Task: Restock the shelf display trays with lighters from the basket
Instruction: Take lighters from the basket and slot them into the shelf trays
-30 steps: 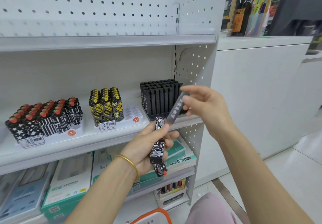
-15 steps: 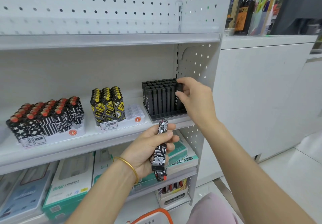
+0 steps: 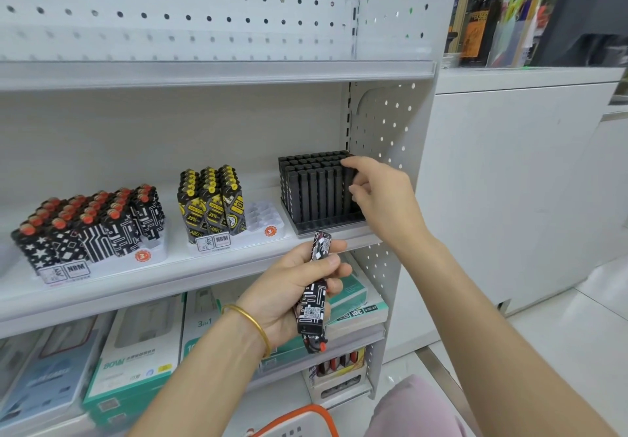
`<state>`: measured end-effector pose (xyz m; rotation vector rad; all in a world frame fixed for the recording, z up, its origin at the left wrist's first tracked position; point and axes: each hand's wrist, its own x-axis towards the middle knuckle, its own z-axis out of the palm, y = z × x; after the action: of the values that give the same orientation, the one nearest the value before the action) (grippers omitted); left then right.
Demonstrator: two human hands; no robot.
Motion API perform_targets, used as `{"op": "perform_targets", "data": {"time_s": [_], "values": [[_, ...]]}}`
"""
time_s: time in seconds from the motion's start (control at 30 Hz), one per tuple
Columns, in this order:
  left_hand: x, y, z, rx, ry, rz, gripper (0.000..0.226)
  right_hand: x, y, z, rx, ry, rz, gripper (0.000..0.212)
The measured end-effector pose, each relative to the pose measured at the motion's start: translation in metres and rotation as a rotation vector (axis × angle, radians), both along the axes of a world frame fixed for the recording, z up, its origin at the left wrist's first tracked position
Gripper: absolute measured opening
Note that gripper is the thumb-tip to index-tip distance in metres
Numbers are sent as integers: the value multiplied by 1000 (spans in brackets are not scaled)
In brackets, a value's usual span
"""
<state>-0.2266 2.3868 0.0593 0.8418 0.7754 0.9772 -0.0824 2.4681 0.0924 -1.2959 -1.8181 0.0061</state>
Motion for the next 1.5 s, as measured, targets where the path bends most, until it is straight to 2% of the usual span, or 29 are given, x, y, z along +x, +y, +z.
{"op": "perform_targets", "data": {"time_s": [0.1,0.2,0.27,0.33,0.43,0.53,0.7,0.83,1.03,1.33,1.43,1.5], "values": [[-3,0,-1,14,-7,-14,31,4,-4,1,-8,17,22,56],[-6,0,-2,32,-4,-28,35,6,-18,0,31,149,44,56],[-7,-1,-2,39,-1,-41,36,5,-32,1,6,248,95,43],[-7,-2,-2,42,3,-55,35,2,-48,5,-125,269,214,25],[-5,-5,0,48,24,-69,22,-2,-63,9,-319,145,380,9],[-5,-8,0,46,46,-61,13,-3,-65,11,-338,68,427,4],[-16,-13,3,-33,-33,6,28,-6,-66,8,-324,227,450,8],[-26,-19,10,-71,-138,69,25,-5,-75,5,-418,356,564,4],[-37,-30,6,57,-37,182,28,-12,-84,-1,-578,423,619,7],[-62,-50,7,171,134,290,13,-45,-90,-1,-653,257,677,54],[-78,-58,1,210,191,290,14,-63,-94,-6,-651,288,716,44],[-90,-64,-6,241,243,297,17,-78,-97,-10,-594,241,717,40]]}}
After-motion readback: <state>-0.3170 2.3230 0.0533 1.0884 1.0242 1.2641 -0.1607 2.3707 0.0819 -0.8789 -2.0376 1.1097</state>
